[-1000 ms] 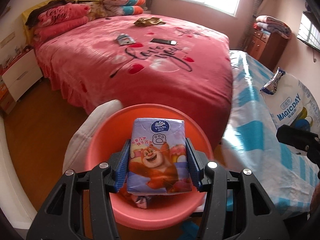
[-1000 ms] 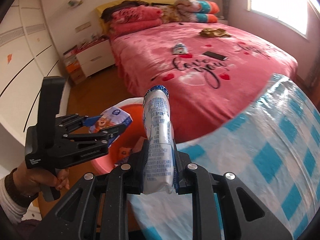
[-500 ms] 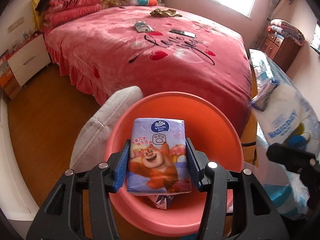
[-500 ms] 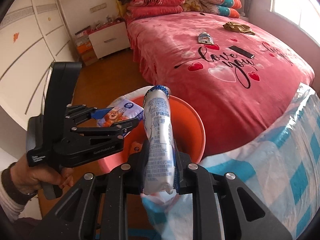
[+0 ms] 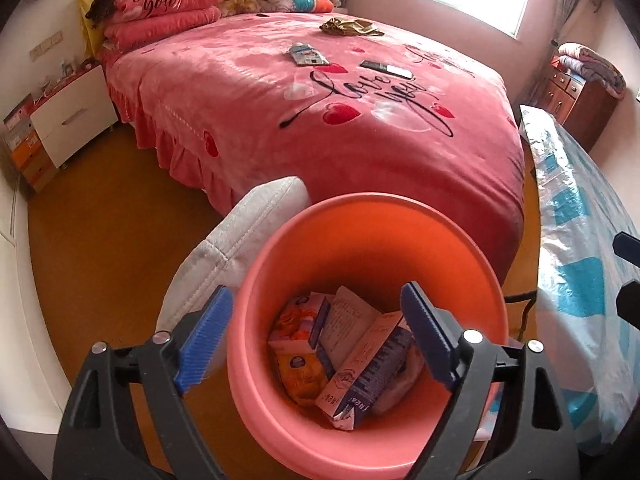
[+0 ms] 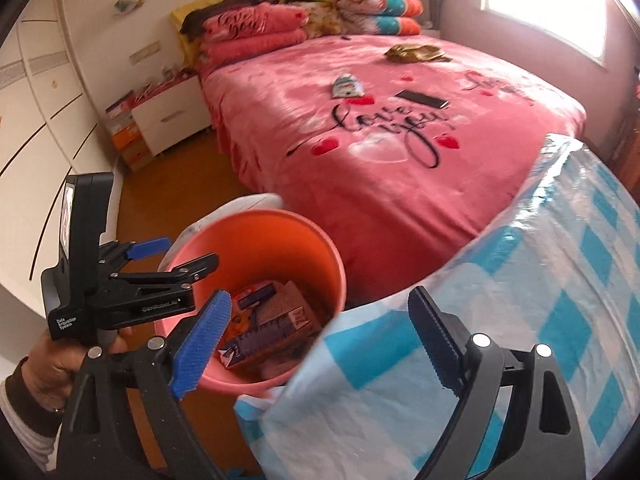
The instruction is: Collect trash
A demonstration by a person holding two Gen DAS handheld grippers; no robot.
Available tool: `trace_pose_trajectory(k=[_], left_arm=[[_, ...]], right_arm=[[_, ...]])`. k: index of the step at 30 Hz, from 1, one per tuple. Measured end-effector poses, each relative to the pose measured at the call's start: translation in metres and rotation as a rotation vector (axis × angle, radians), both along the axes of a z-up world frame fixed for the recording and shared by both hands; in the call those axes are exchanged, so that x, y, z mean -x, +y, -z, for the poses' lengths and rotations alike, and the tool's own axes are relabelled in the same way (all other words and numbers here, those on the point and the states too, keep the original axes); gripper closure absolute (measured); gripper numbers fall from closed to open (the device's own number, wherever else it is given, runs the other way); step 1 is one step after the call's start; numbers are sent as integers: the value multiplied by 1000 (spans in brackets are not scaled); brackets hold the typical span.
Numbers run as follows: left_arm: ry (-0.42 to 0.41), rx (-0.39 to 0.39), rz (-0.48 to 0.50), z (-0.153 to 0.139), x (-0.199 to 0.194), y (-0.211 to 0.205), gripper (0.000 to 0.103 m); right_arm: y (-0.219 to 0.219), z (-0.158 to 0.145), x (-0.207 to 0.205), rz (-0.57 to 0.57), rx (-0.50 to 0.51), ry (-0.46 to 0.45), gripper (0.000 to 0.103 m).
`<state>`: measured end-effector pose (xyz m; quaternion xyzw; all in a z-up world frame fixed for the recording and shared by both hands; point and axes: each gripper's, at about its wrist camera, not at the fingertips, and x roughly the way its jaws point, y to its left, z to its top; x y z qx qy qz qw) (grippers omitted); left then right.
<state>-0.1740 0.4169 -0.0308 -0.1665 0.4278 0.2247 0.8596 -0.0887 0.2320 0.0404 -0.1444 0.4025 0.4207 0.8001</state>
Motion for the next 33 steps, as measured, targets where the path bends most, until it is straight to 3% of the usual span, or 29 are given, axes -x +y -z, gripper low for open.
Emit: trace_pose_trajectory(k=[13, 33], left_arm=[[-86, -42, 36, -38, -9, -30, 11], [-175, -115, 207, -88, -41, -123, 6]], right_arm=[[-60, -10, -5, 132, -72, 1, 9], [-166, -21, -11, 338, -201, -27, 8]])
